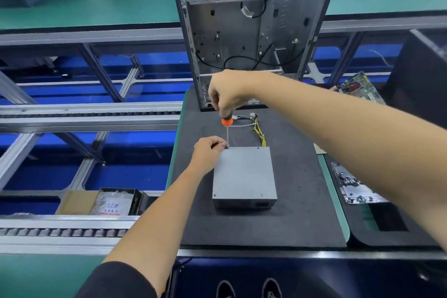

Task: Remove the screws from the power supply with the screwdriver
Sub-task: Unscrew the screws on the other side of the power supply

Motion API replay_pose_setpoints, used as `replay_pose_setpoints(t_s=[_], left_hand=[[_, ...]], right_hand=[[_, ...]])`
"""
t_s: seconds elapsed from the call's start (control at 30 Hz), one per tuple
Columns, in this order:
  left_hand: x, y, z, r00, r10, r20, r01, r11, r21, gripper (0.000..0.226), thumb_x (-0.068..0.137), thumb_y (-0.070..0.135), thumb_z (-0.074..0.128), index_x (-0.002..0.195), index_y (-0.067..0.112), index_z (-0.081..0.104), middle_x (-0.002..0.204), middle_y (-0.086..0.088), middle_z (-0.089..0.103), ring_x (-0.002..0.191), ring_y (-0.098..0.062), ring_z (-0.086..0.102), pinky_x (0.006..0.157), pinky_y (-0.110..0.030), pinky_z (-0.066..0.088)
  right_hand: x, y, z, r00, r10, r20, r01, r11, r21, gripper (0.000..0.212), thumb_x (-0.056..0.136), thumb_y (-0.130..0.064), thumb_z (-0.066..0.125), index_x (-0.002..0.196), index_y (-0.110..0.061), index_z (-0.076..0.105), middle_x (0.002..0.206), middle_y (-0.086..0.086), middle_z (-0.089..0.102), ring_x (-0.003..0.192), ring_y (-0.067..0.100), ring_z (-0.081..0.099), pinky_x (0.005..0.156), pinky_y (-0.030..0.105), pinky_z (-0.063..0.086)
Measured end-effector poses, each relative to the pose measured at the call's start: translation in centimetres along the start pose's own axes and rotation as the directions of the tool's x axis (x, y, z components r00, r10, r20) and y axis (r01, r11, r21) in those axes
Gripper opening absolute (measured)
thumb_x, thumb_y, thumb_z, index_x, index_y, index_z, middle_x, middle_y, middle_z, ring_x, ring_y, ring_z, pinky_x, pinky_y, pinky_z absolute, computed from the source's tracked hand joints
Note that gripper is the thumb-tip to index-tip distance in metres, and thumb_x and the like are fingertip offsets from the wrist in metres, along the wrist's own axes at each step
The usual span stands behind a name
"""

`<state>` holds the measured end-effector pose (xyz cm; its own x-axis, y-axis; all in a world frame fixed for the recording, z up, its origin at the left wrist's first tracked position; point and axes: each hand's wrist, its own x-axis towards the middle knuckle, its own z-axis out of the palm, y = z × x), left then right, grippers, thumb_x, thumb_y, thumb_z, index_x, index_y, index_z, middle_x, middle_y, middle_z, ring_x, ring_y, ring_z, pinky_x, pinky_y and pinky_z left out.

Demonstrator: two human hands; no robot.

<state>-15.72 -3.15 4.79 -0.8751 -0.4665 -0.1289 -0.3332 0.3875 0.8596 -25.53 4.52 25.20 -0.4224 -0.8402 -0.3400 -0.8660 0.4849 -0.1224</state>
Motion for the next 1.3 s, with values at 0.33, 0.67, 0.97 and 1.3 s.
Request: replay_pose_setpoints(t_s=[0.33, 0.67, 0.97, 1.3], left_hand=[[0.2, -0.3, 0.3, 1.000, 0.019, -0.022, -0.019, 1.000, -0.010, 0.027, 0.092, 0.007, 0.054, 0.074, 0.023, 0.069, 0.080, 0.011, 0.069, 0.088, -0.008, 0.060, 0.103, -0.042, 0.042], [0.1, -0.1, 0.3, 0.998, 0.037, -0.041, -0.038, 0.999, -0.023, 0.024, 0.092, 0.008, 0.054, 0.076, 0.018, 0.068, 0.083, 0.005, 0.069, 0.091, -0.013, 0.061, 0.106, -0.049, 0.036], [0.2, -0.1, 0.3, 0.999, 0.028, -0.043, -0.028, 1.000, -0.002, 0.022, 0.092, 0.009, 0.055, 0.078, 0.019, 0.069, 0.081, 0.007, 0.069, 0.087, -0.011, 0.060, 0.108, -0.050, 0.034], [0.1, -0.3, 0.5, 1.000, 0.013, -0.026, -0.014, 0.999, -0.032, 0.021, 0.093, 0.008, 0.053, 0.082, 0.013, 0.070, 0.082, 0.009, 0.068, 0.092, -0.012, 0.060, 0.106, -0.042, 0.037]], right_hand=[[0.2, -1.2, 0.1, 0.998, 0.065, 0.018, -0.060, 0.978, -0.199, 0.032, 0.092, -0.021, 0.041, 0.069, -0.008, 0.060, 0.043, 0.005, 0.060, 0.047, 0.020, 0.058, 0.051, 0.027, 0.043], [-0.3, 0.9, -0.9, 0.987, -0.150, 0.049, 0.150, 0.989, -0.003, 0.028, 0.073, -0.005, 0.076, 0.097, -0.019, 0.073, 0.091, -0.005, 0.070, 0.075, 0.007, 0.061, 0.063, 0.022, 0.048], [-0.6, 1.4, 0.8, 0.997, 0.026, -0.072, -0.027, 1.000, -0.014, 0.017, 0.091, -0.024, 0.051, 0.076, -0.017, 0.056, 0.076, 0.002, 0.064, 0.057, 0.020, 0.059, 0.056, 0.028, 0.047], [-0.2, 0.6, 0.0, 0.977, -0.205, -0.058, 0.207, 0.978, 0.035, 0.013, 0.085, -0.024, 0.068, 0.094, -0.025, 0.059, 0.087, -0.009, 0.054, 0.077, 0.014, 0.059, 0.063, 0.026, 0.044]])
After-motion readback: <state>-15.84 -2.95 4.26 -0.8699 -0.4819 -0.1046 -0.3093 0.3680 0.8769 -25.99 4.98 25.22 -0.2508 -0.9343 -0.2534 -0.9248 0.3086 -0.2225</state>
